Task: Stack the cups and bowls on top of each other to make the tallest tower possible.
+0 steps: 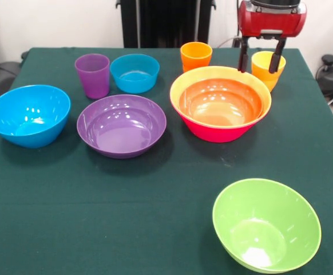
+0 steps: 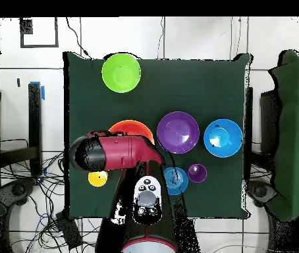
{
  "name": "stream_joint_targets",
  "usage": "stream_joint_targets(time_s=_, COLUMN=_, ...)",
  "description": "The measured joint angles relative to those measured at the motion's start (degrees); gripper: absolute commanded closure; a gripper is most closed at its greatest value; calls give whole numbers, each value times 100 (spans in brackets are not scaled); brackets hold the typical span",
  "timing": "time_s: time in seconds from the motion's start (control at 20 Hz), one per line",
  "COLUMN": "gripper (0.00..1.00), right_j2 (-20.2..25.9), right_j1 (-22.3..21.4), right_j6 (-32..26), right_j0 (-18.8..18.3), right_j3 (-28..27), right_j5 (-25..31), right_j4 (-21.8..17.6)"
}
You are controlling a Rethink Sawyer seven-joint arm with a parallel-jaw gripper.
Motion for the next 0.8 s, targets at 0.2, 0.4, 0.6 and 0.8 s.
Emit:
stream_joint_targets(time_s=0.2, gripper=0, right_j2=-13, right_j1=6, right_j6=0, right_j0=0, right_j3=-26, right_j5=1, right_j4=0)
stream_joint_targets(time_s=0.4, gripper=0, right_j2=-34, right_j1=82, right_j6=0, right_j0=1, right_j3=-98, right_j5=1, right_j4=0)
stream_joint_targets(time_s=0.6, gripper=0, right_j2=-94, right_j1=251, right_j6=0, right_j0=1, right_j3=-329, right_j5=116, right_j4=-2)
stream_joint_targets(time_s=0.8, gripper=0, right_j2=-146, right_j1=493, right_j6=0, right_j0=-47, right_j3=-901, right_j5=744, right_j4=-5)
